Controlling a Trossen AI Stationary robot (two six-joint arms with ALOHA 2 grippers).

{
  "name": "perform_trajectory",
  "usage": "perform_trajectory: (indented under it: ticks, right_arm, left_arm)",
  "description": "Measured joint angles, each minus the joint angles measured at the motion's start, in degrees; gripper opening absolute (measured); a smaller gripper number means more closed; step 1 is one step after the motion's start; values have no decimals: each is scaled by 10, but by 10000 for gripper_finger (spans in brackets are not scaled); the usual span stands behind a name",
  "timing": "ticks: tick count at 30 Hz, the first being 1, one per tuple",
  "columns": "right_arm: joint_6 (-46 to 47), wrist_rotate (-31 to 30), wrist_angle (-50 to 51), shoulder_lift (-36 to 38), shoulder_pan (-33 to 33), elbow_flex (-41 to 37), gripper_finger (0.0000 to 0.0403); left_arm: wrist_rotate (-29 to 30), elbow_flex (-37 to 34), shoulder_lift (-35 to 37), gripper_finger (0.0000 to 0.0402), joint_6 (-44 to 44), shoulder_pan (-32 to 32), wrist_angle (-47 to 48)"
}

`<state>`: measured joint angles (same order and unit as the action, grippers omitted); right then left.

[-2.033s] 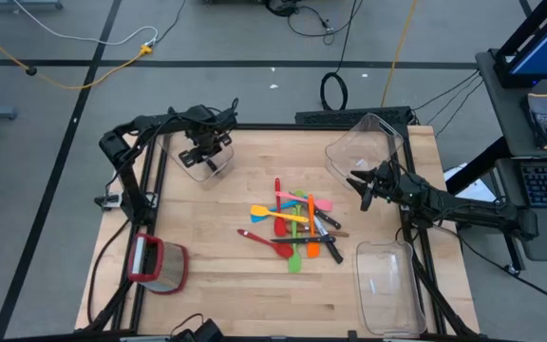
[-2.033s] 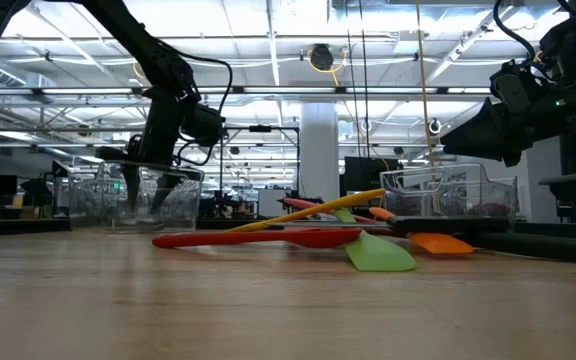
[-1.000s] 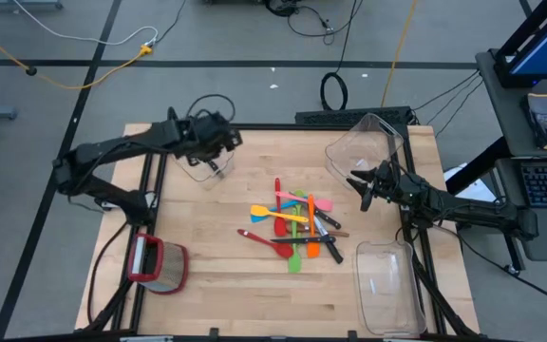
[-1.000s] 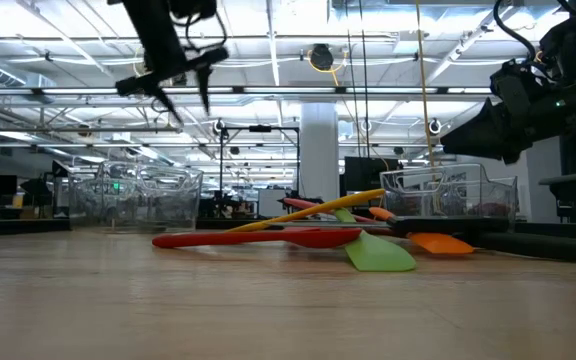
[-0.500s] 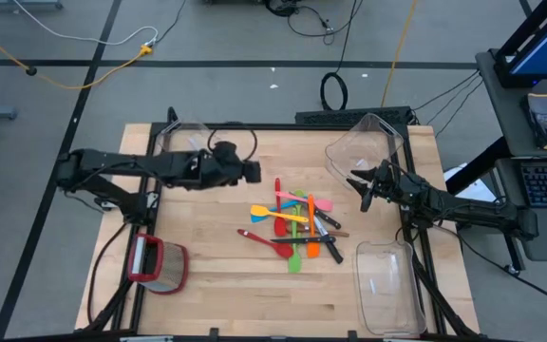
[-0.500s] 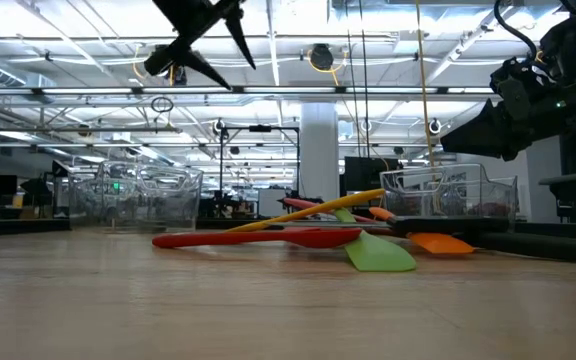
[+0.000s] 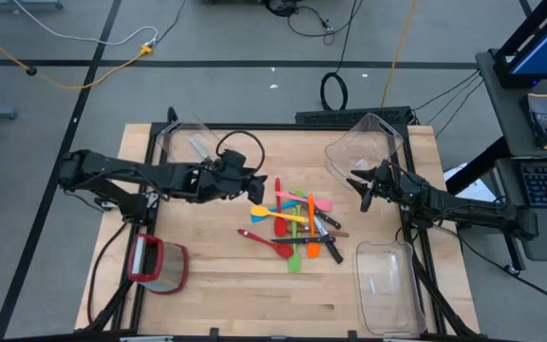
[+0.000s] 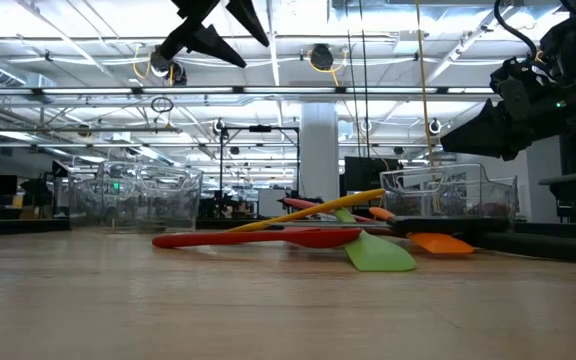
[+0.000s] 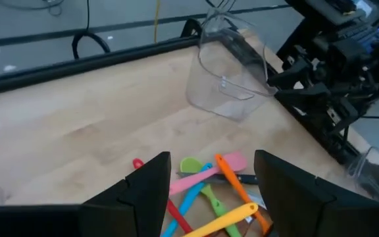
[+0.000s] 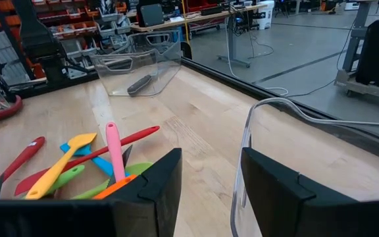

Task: Pick & Place Kitchen Items
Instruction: Put the yellow spatula into bottom transparent bin

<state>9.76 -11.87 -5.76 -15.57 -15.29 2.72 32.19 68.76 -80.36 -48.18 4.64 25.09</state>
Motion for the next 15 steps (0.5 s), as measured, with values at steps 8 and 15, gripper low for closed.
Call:
perform_trajectory:
  ticks: [8, 15]
  right_arm:
    - [0, 0, 0, 0, 0, 0, 153]
    - [116, 1, 0, 0, 0, 0, 153]
  left_arm:
    - [-47, -64, 0, 223, 47, 0, -98]
    - [-85, -134, 0, 223, 68, 13, -190]
